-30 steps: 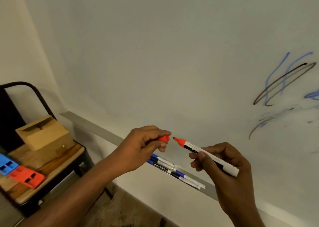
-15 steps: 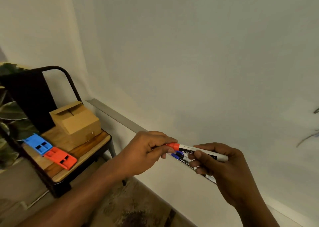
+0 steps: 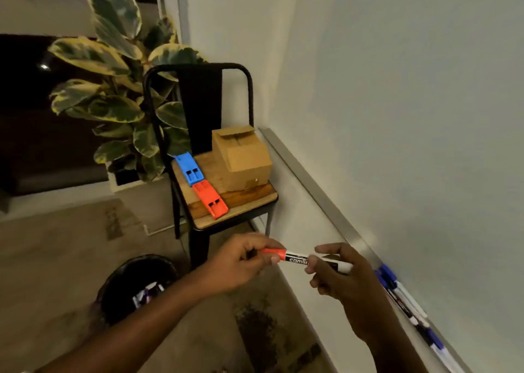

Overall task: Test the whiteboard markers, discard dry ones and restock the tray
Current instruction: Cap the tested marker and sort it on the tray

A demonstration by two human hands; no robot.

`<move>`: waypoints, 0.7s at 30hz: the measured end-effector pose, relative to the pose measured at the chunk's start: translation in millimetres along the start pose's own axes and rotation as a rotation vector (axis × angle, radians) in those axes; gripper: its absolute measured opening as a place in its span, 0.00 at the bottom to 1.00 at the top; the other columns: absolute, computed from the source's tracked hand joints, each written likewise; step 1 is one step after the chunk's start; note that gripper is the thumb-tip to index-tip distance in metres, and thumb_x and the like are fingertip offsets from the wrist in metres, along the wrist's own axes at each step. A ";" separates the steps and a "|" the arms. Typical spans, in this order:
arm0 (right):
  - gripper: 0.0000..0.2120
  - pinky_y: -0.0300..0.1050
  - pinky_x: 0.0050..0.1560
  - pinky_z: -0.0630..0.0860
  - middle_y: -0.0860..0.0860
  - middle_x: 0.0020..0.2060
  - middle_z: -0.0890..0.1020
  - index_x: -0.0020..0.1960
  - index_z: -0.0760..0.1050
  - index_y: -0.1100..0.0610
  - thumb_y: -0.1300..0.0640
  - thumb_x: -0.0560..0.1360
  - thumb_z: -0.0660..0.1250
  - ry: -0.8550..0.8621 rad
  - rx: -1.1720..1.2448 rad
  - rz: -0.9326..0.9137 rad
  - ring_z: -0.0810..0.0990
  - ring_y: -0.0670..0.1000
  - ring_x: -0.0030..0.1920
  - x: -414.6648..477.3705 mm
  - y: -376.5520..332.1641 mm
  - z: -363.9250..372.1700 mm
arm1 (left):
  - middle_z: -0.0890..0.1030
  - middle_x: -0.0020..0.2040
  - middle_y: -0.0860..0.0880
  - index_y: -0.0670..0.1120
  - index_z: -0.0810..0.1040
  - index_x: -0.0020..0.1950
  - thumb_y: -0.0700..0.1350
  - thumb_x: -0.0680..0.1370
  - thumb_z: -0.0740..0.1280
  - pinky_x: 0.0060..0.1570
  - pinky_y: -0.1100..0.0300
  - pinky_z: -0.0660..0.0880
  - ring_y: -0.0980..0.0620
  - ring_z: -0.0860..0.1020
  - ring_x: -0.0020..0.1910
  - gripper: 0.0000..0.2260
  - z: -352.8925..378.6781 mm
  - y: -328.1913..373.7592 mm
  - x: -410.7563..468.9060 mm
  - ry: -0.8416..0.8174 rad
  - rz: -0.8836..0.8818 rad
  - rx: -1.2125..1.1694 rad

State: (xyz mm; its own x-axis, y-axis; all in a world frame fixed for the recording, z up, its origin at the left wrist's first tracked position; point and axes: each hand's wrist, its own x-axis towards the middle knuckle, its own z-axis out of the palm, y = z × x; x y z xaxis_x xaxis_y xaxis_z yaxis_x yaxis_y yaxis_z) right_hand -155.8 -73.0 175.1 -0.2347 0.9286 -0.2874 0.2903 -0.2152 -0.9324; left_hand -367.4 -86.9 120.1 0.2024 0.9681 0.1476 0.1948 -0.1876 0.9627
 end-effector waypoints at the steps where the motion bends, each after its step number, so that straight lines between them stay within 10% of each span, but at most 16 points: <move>1: 0.11 0.45 0.38 0.80 0.56 0.38 0.84 0.50 0.77 0.55 0.53 0.70 0.72 -0.051 -0.085 0.002 0.82 0.52 0.35 11.0 8.1 11.8 | 0.80 0.36 0.52 0.45 0.81 0.54 0.40 0.76 0.67 0.32 0.61 0.72 0.56 0.76 0.32 0.08 -2.9 -15.8 -12.2 0.057 -0.115 -0.090; 5: 0.07 0.39 0.31 0.73 0.52 0.30 0.81 0.52 0.75 0.53 0.53 0.75 0.68 -0.256 -0.139 0.117 0.77 0.46 0.29 41.9 39.3 55.1 | 0.81 0.33 0.51 0.38 0.78 0.51 0.32 0.74 0.67 0.28 0.66 0.71 0.58 0.76 0.28 0.07 -8.2 -61.2 -54.3 0.311 -0.418 -0.356; 13: 0.10 0.34 0.26 0.68 0.52 0.30 0.77 0.51 0.76 0.62 0.55 0.77 0.67 -0.444 -0.101 0.221 0.72 0.43 0.27 120.6 56.2 115.9 | 0.79 0.34 0.44 0.39 0.81 0.53 0.44 0.72 0.69 0.28 0.65 0.71 0.54 0.76 0.29 0.13 -23.9 -106.9 -69.2 0.642 -0.608 -0.462; 21: 0.08 0.35 0.24 0.66 0.50 0.29 0.77 0.45 0.73 0.57 0.52 0.77 0.66 -0.593 -0.133 0.289 0.72 0.43 0.25 187.4 72.7 155.5 | 0.77 0.30 0.46 0.39 0.80 0.45 0.34 0.77 0.63 0.25 0.66 0.70 0.54 0.74 0.26 0.07 -19.7 -129.1 -49.3 0.968 -0.741 -0.714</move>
State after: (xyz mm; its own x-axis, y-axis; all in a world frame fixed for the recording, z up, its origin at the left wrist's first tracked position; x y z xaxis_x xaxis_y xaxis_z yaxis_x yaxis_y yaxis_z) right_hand -322.8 38.4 19.3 -0.5893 0.5080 -0.6283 0.5208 -0.3556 -0.7760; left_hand -421.4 -107.1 -7.0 -0.5177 0.5874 -0.6221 -0.6161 0.2487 0.7474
